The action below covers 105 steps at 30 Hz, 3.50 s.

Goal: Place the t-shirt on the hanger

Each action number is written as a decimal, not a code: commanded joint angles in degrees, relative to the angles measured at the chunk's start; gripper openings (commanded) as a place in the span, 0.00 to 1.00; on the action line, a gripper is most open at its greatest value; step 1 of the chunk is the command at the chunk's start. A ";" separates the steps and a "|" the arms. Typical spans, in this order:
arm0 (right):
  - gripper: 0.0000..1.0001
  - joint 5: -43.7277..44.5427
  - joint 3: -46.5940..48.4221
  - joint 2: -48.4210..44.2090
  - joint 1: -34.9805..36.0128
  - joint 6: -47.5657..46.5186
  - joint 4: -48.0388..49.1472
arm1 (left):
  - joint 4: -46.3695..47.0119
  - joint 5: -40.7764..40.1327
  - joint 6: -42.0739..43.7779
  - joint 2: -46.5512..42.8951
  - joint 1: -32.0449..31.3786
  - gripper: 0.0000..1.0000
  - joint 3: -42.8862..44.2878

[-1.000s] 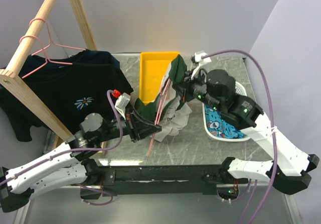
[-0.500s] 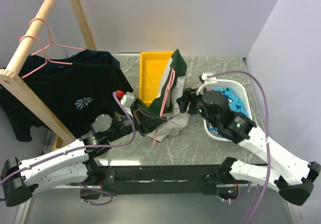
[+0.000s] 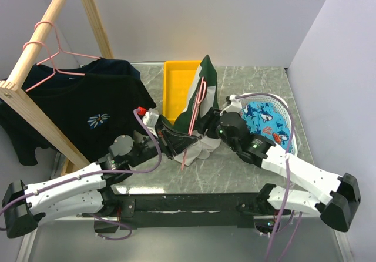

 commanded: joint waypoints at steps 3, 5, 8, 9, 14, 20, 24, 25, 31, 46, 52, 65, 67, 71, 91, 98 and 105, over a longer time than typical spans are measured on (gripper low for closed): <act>0.61 -0.56 -1.49 3.24 0.31 7.84 8.28 | 8.82 -2.46 3.19 -0.71 -1.12 0.01 2.83; 0.61 -0.03 -1.41 4.65 0.22 8.55 8.46 | 10.05 -3.17 3.10 -0.80 -1.38 0.01 2.57; 0.59 0.59 -1.67 6.23 0.14 9.08 8.98 | 12.68 -4.40 3.02 -0.98 -1.65 0.01 1.87; 0.57 0.50 -1.76 6.49 0.22 9.17 9.42 | 13.13 -4.66 3.19 -1.07 -1.73 0.01 1.52; 0.17 -0.91 -2.81 6.15 0.57 8.56 10.22 | 18.04 -8.33 3.46 -0.80 -1.91 0.01 0.11; 0.00 1.81 -3.95 1.76 4.17 8.20 8.02 | 28.94 -13.27 3.19 1.48 -2.00 0.01 -1.13; 0.00 6.03 -4.66 -2.11 8.21 8.73 4.26 | 33.07 -16.26 2.84 4.46 -1.91 0.01 0.10; 0.00 6.99 -4.75 -2.73 9.87 8.82 3.54 | 34.65 -17.83 2.58 5.86 -2.00 0.01 0.37; 0.00 13.59 -5.62 -6.07 16.47 10.13 -1.29 | 36.07 -22.58 3.28 10.26 -1.91 0.01 3.97; 0.00 20.80 -5.89 -10.99 24.48 12.68 -10.26 | 34.67 -21.89 3.45 17.92 4.06 0.01 11.00; 0.00 18.69 -3.96 -9.86 25.18 10.66 -11.66 | 34.40 -21.45 3.02 20.55 6.78 0.01 12.23; 0.00 18.43 6.32 -8.98 25.62 5.40 -19.91 | 30.71 -16.72 4.86 20.82 6.97 0.01 10.92; 0.00 18.34 9.57 -8.27 25.54 3.21 -21.07 | 27.64 -15.13 5.13 19.33 6.97 0.01 11.18; 0.00 16.33 15.72 -5.47 25.01 -0.66 -23.27 | 20.52 -12.40 5.83 16.96 6.97 0.01 12.24; 0.01 1.65 45.88 6.32 7.34 -16.41 -25.47 | -38.71 4.99 -2.42 13.87 7.40 0.01 47.28; 0.61 -7.34 32.36 -1.67 7.26 -20.62 -16.77 | -42.32 19.14 -14.63 8.70 17.24 0.01 42.48; 0.76 -12.05 27.43 -5.28 -7.22 -25.01 -14.05 | -51.37 24.86 -15.44 6.67 21.03 0.01 42.47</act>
